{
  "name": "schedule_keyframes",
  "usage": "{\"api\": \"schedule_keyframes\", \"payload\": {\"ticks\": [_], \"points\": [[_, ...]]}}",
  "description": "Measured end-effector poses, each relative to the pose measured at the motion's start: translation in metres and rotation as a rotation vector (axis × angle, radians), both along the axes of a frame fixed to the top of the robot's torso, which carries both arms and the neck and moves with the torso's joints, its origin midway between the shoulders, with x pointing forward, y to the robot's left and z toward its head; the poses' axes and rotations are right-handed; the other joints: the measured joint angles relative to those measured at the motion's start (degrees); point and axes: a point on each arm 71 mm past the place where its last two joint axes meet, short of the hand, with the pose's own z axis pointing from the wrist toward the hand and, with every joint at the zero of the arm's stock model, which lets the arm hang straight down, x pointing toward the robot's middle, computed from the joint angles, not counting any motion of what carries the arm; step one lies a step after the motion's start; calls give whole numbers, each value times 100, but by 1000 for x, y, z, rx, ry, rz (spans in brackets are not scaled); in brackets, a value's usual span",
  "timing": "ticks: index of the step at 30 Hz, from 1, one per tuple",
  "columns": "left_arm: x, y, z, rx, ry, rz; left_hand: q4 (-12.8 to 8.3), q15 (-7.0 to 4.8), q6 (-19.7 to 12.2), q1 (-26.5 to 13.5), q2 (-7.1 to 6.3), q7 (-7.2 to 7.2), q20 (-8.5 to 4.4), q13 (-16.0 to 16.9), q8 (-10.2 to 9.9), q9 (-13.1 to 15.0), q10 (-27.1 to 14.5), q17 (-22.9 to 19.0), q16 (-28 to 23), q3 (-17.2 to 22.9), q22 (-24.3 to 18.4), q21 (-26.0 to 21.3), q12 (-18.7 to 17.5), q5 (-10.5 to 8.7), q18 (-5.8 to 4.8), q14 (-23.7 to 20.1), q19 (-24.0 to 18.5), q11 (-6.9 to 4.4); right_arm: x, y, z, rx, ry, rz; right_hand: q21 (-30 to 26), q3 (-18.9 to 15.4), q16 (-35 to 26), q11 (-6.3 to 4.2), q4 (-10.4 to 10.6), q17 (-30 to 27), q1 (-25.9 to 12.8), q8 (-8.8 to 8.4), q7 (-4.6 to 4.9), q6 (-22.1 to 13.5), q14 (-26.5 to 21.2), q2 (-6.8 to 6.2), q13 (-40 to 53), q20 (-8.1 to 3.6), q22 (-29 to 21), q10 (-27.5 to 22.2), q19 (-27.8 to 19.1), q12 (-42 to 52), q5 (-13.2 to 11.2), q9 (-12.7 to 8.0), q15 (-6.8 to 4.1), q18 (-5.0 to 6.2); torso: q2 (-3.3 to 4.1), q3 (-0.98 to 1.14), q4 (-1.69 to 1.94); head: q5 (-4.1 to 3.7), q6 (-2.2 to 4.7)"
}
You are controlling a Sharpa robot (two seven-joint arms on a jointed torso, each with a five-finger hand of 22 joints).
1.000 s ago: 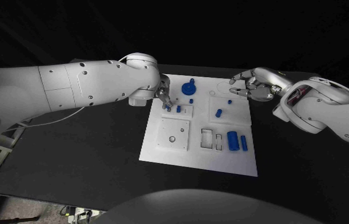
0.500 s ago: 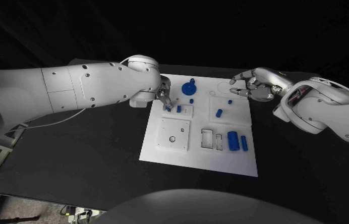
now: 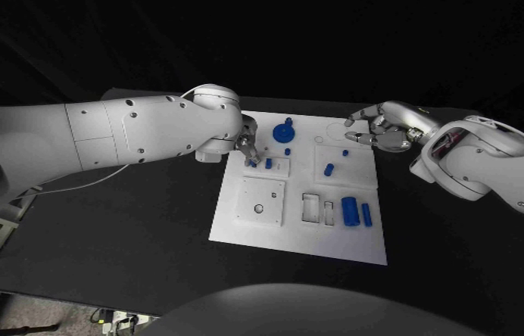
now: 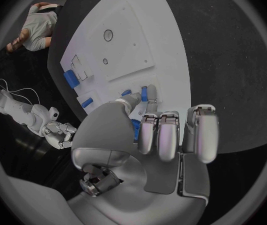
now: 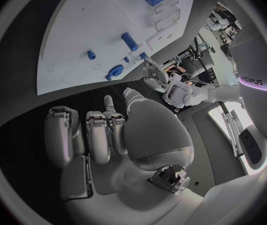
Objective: Assemble the parts on the task board
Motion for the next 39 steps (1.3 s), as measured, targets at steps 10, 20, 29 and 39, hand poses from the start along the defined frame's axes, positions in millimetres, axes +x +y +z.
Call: {"api": "schedule_keyframes", "payload": {"ticks": [10, 20, 29, 39], "points": [[-2, -3, -3, 6, 3, -10, 124, 0, -21, -228, -29, 19, 0, 0, -56, 0, 0, 0, 0, -111, 2, -24, 0, -385, 0, 0, 0, 0, 0, 0, 0, 0, 1, -1, 0, 0, 0, 0, 0, -1, 18, 0, 0, 0, 0, 18, 4, 0, -1, 0, 0, 10, 0, 0, 0, 0, 0, 1, 0, -2, 0], [-1, -3, -4, 18, 4, -15, 371, 0, -54, -515, -57, 49, 0, 0, -165, -45, -20, 0, 0, -383, 4, -46, 0, -1031, 0, 0, 0, 20, 0, -2, 0, -1, 2, -3, 0, 15, 0, 9, -15, -1, 55, 0, 0, 0, 0, 7, -1, 0, -1, -9, 0, -10, 32, 0, 0, 0, 2, 0, 1, -18, 0], [-1, -5, -3, 42, 8, -37, 577, 43, -292, -740, -43, 157, 26, 0, -347, -59, -11, 4, 0, -648, 4, -102, 0, -1150, 0, -1, -15, 94, -1, -2, -1, -2, 4, -3, 0, 15, 0, 10, -15, -2, 55, 0, 0, 0, 0, 7, -1, 0, -2, -9, 0, -9, 67, 0, 0, 0, 2, 0, 2, -18, 0], [0, -4, -1, 57, 15, -47, 806, 104, -447, -991, -43, 131, 83, 0, -440, -19, 1, 4, 0, -986, 3, -157, 0, -1361, 0, 18, 0, 165, -1, -3, -1, -4, 8, -5, 0, 32, 0, 10, -32, -2, 76, 0, 2, 39, 0, -15, 1, 0, -2, -9, 0, -7, 90, -1, 0, 0, 2, 0, 1, -21, 0]]}}
